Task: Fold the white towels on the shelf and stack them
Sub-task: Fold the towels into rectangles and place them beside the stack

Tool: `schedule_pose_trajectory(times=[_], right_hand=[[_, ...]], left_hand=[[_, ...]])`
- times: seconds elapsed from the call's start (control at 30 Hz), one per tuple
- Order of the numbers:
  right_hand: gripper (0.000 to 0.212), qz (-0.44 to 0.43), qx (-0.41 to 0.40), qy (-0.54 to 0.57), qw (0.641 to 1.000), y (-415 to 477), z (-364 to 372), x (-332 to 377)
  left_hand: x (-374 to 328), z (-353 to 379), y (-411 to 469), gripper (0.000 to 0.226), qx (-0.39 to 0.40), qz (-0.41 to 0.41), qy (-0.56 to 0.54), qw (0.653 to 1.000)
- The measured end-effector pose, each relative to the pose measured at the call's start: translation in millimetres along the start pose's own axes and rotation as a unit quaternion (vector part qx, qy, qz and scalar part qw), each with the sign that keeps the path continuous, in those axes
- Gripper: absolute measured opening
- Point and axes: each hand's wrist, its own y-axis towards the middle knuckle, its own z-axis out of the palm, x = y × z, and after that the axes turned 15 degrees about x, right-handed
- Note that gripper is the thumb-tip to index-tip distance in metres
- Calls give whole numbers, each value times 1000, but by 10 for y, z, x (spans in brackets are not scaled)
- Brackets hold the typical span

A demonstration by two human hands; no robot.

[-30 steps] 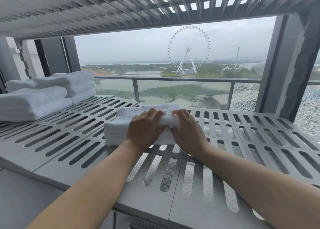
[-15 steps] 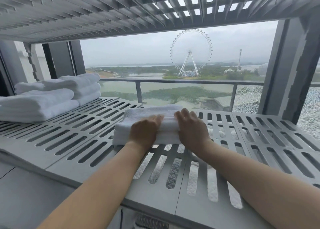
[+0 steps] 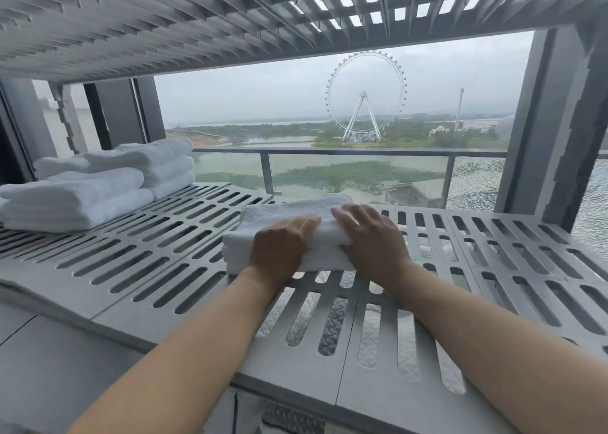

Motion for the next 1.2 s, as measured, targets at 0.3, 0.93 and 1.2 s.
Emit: schedule_pose_trajectory(times=[0.3, 0.93, 1.2], right_hand=[[31, 120, -33, 224, 967, -11, -24, 15], [58, 2, 4, 81, 997, -70, -1, -124], [31, -82, 60, -52, 993, 311, -181, 446]], left_hand=[[56, -2, -9, 51, 9, -40, 3, 999], [169, -60, -134, 42, 59, -41, 23, 997], [754, -248, -526, 36, 24, -96, -119, 988]])
